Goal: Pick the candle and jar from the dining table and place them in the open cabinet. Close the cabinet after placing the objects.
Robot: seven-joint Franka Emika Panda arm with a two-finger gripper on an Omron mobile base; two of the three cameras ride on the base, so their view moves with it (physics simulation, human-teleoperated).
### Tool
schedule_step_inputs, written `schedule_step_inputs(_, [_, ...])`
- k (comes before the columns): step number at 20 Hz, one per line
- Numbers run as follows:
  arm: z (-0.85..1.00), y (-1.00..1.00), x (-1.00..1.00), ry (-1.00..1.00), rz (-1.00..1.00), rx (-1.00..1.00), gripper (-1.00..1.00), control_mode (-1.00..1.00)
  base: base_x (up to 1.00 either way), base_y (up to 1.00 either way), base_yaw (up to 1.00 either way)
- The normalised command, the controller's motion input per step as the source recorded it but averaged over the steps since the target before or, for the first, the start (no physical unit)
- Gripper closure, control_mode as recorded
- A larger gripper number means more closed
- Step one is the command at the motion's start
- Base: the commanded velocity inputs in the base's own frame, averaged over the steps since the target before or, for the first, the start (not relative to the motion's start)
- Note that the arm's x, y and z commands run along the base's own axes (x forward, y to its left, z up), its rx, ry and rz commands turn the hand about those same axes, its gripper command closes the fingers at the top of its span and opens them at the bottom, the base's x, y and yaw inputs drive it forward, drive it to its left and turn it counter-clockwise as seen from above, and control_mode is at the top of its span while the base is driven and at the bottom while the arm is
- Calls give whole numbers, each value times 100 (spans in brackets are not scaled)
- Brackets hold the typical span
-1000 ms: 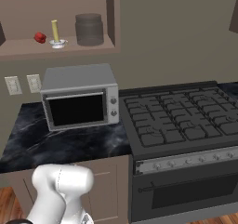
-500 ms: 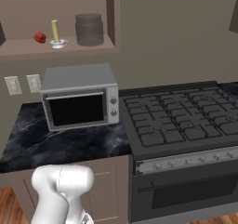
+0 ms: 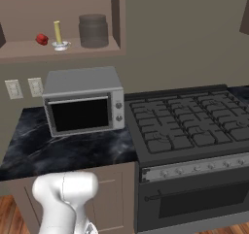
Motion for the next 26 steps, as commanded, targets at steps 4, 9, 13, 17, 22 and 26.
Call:
schedule_step_inputs(4, [-1, 0, 24, 0, 0, -12, -100, -100, 0, 0, 0])
schedule_step_inputs(9, [2, -25, 7, 0, 0, -9, -100, -100, 0, 0, 0])
schedule_step_inputs(13, [8, -53, 19, 0, 0, -6, -100, -100, 0, 0, 0])
schedule_step_inputs(17, [6, -67, 36, 0, 0, -1, -100, -100, 0, 0, 0])
schedule_step_inputs(22, [2, -66, 64, 0, 0, 0, -100, -100, 0, 0, 0])
schedule_step_inputs(26, [2, -68, 92, 0, 0, 0, -100, -100, 0, 0, 0])
